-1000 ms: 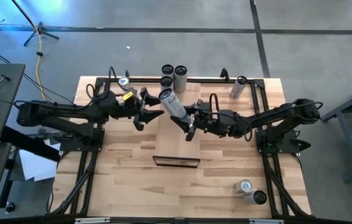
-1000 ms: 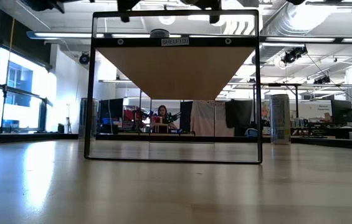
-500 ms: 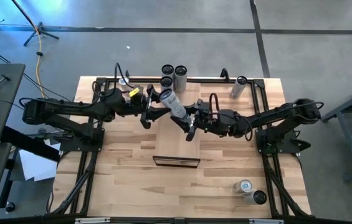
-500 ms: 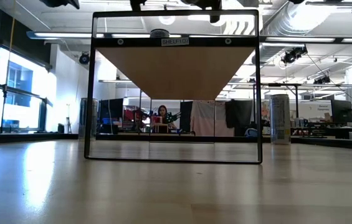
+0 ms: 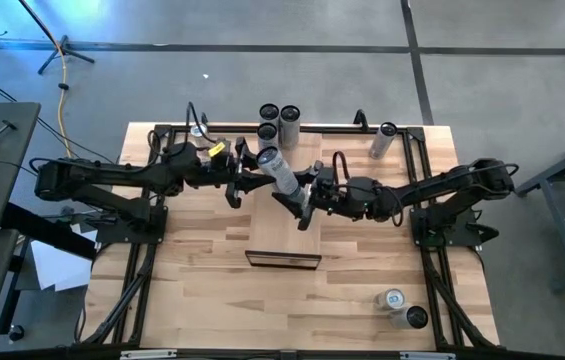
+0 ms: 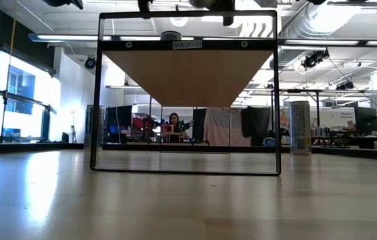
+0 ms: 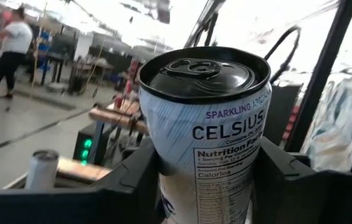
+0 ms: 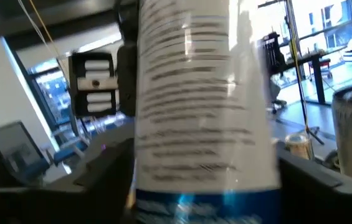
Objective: Place canned beverage on shelf
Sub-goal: Put the white blue soda can on the shelf aligned with the white blue soda can
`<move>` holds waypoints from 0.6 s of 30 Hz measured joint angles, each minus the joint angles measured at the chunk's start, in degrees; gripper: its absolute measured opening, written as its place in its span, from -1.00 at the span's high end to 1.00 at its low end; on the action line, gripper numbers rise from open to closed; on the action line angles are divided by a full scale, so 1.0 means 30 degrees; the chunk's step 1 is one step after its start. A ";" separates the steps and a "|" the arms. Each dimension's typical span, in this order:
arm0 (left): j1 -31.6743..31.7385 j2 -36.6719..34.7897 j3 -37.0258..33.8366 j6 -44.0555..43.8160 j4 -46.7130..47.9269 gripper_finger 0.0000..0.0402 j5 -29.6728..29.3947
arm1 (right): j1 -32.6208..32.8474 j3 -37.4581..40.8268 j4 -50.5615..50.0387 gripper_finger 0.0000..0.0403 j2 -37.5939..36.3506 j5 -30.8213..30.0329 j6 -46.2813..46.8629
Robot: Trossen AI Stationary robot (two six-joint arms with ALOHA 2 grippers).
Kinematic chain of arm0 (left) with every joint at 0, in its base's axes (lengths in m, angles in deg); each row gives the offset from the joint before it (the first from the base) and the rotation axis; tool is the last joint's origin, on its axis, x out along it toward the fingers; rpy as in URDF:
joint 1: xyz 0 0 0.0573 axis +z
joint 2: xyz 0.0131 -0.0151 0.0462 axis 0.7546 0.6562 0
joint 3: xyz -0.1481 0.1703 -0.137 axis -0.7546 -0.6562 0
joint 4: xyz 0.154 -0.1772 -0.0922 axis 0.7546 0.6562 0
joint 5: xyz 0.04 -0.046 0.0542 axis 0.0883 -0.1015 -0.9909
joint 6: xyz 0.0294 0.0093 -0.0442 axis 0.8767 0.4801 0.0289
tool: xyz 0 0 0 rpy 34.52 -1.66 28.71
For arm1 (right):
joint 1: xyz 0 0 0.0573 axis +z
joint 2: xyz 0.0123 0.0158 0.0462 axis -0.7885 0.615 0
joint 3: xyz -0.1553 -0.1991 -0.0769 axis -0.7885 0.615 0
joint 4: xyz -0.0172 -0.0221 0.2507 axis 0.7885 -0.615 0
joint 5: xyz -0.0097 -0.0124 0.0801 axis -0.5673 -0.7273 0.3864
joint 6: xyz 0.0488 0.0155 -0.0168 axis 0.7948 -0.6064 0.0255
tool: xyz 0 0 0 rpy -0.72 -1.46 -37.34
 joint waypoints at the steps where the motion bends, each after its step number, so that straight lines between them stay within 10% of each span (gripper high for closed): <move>1: 0.0029 0.0017 0.0000 0.0006 0.0229 0.27 -0.0039 | 0.0000 0.0013 -0.0143 -0.61 0.0023 0.0012 -0.0001; 18: 0.0971 -0.2285 0.2028 0.3315 1.0245 0.27 -0.1131 | -0.0044 0.0021 -0.9959 -0.89 -0.5849 -0.4033 -0.0252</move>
